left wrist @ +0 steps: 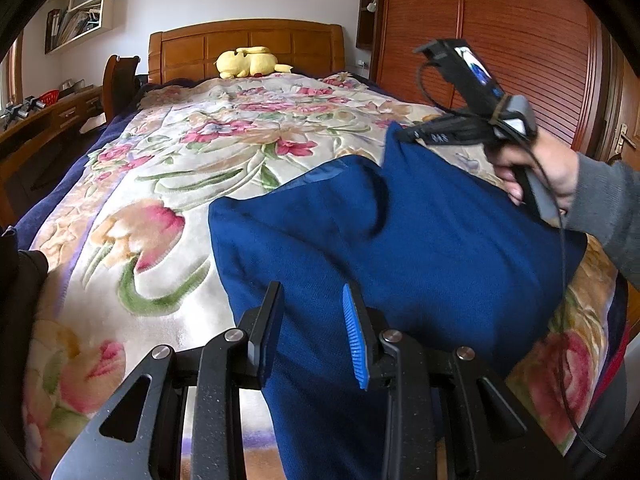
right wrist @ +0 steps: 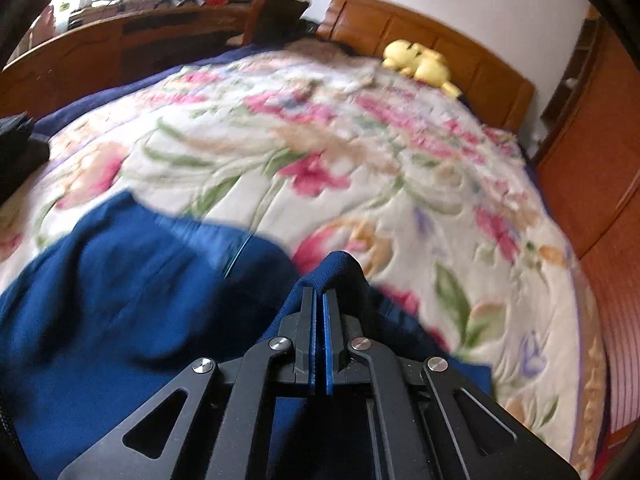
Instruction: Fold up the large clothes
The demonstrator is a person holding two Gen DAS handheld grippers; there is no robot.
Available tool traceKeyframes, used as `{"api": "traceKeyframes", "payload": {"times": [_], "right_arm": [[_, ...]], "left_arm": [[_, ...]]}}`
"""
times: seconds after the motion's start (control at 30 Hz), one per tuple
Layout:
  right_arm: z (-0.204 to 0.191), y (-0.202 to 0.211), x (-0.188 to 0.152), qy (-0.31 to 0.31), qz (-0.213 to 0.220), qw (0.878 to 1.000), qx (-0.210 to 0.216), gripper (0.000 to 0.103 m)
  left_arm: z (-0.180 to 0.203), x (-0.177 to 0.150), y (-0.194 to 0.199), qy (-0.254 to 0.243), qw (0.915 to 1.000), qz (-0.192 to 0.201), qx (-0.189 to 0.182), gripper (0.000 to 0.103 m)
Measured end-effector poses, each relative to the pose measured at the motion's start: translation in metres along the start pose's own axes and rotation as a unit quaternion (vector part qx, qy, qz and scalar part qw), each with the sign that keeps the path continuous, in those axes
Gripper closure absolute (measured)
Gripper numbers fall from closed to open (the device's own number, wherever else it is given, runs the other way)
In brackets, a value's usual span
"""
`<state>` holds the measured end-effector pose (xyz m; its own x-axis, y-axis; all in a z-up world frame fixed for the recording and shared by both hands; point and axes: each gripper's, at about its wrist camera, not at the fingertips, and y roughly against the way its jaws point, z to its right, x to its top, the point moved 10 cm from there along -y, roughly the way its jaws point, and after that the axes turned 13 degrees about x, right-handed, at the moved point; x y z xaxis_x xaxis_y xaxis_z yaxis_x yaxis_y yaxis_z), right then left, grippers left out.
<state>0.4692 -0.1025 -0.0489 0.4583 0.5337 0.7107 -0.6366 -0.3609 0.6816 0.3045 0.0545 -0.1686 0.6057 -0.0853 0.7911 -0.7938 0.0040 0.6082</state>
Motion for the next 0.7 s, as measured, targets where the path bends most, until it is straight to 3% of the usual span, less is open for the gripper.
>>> {"api": "traceKeyframes", "payload": {"times": [0.1, 0.17, 0.23, 0.3, 0.43, 0.47, 0.7], "right_arm": [[0.004, -0.005, 0.002, -0.016, 0.004, 1.000, -0.003, 0.101], [0.005, -0.024, -0.018, -0.035, -0.045, 0.998, 0.022, 0.101], [0.004, -0.032, -0.039, -0.040, -0.074, 0.996, 0.018, 0.100], [0.008, -0.029, -0.050, -0.057, -0.075, 0.995, 0.032, 0.094], [0.027, 0.003, -0.062, -0.095, -0.037, 0.994, 0.039, 0.046], [0.036, 0.011, -0.069, -0.099, -0.035, 0.994, 0.032, 0.042], [0.084, 0.026, -0.120, -0.142, -0.064, 0.988, -0.021, 0.042]], "left_arm": [[0.002, 0.001, 0.002, 0.001, 1.0000, 0.002, -0.004, 0.072], [0.003, 0.001, 0.003, 0.001, 1.0000, 0.001, -0.007, 0.072], [0.004, 0.002, 0.003, 0.000, 1.0000, 0.001, -0.010, 0.072], [0.006, 0.003, 0.005, 0.000, 0.9999, 0.004, -0.012, 0.072], [0.013, 0.006, 0.009, 0.000, 0.9997, 0.007, -0.025, 0.071], [0.016, 0.006, 0.009, -0.003, 0.9996, 0.007, -0.028, 0.070], [0.029, 0.008, 0.018, -0.013, 0.9993, 0.019, -0.029, 0.070]]}}
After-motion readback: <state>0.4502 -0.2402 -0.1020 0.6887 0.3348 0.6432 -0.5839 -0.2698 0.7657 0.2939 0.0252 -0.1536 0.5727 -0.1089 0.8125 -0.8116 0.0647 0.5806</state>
